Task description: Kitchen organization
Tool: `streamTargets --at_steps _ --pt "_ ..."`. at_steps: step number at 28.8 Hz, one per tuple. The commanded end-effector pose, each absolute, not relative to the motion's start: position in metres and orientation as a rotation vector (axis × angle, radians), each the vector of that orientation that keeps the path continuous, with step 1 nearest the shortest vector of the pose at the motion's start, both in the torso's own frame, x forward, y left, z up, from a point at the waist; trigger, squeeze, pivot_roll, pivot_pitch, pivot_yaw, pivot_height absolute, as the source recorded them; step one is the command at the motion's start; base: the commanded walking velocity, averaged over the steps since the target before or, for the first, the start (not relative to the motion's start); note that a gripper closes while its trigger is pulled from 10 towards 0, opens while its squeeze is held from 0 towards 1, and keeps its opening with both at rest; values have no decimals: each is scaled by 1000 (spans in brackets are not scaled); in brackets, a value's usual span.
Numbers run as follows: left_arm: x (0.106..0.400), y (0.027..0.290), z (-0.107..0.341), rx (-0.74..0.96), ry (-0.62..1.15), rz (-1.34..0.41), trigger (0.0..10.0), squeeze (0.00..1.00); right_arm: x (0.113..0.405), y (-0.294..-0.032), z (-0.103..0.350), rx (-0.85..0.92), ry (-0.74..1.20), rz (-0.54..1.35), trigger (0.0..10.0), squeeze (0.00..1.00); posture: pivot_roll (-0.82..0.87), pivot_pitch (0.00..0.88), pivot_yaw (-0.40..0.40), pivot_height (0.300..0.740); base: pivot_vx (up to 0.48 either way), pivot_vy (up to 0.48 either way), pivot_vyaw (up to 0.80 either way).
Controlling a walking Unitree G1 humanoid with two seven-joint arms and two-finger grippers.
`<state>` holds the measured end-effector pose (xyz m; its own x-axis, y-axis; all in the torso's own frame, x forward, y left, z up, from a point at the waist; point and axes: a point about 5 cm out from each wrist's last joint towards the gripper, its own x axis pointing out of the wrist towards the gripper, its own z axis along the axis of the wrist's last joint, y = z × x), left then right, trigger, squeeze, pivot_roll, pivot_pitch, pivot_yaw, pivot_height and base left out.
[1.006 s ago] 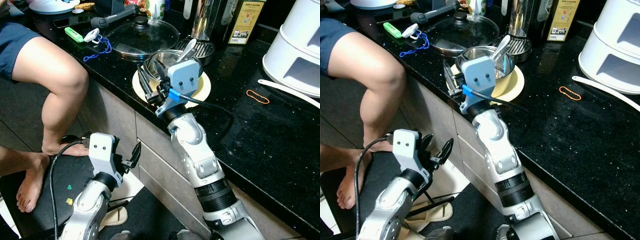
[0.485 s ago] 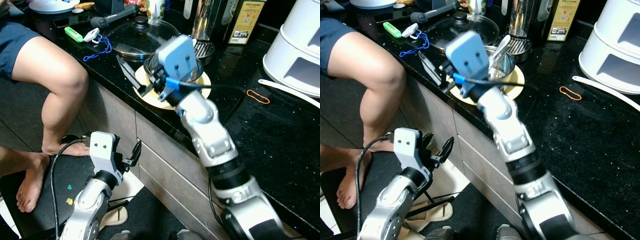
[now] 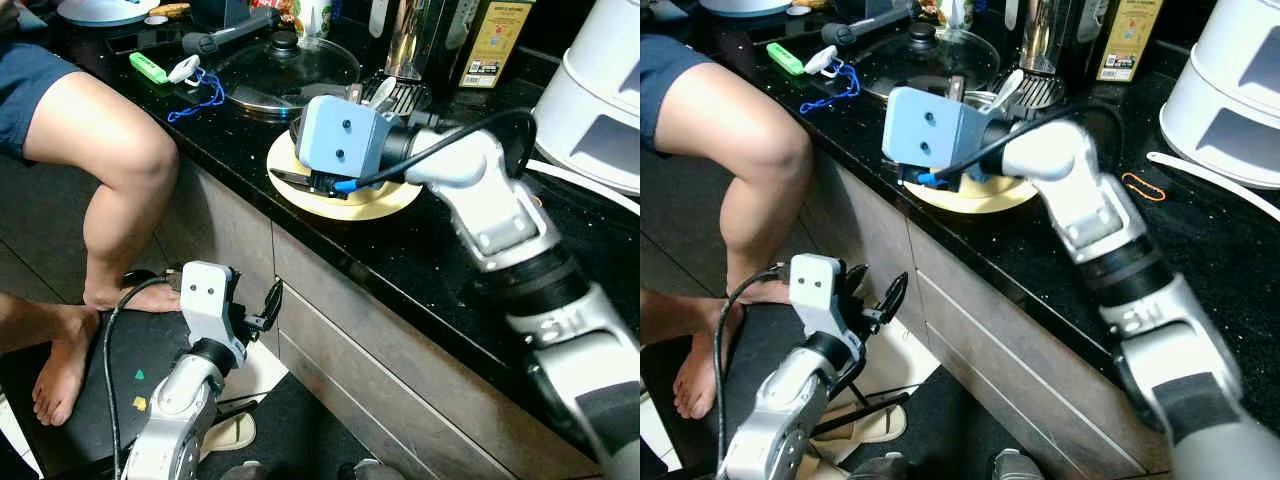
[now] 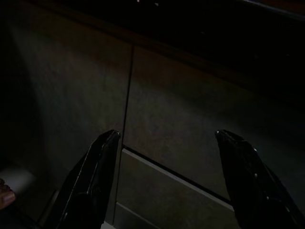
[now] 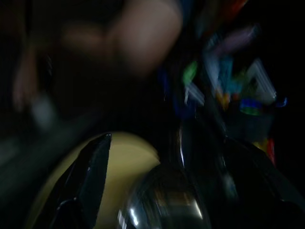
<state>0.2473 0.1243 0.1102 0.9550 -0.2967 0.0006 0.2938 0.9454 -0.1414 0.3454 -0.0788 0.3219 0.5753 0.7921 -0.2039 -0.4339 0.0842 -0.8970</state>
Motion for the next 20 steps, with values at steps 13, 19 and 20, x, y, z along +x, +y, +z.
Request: streamTargets --at_steps 13,19,20 --pt "250 121 106 -142 24 -311 10000 0 353 -121 343 -1536 -83 994 10000 0 41 75 -44 740 0 0 0" --pt "251 121 106 -142 22 -311 10000 0 356 -125 351 -1621 -41 983 10000 0 43 69 -49 740 0 0 0" --pt "251 121 106 -142 21 -310 10000 0 356 -125 351 -1641 -29 983 10000 0 43 68 -49 740 0 0 0"
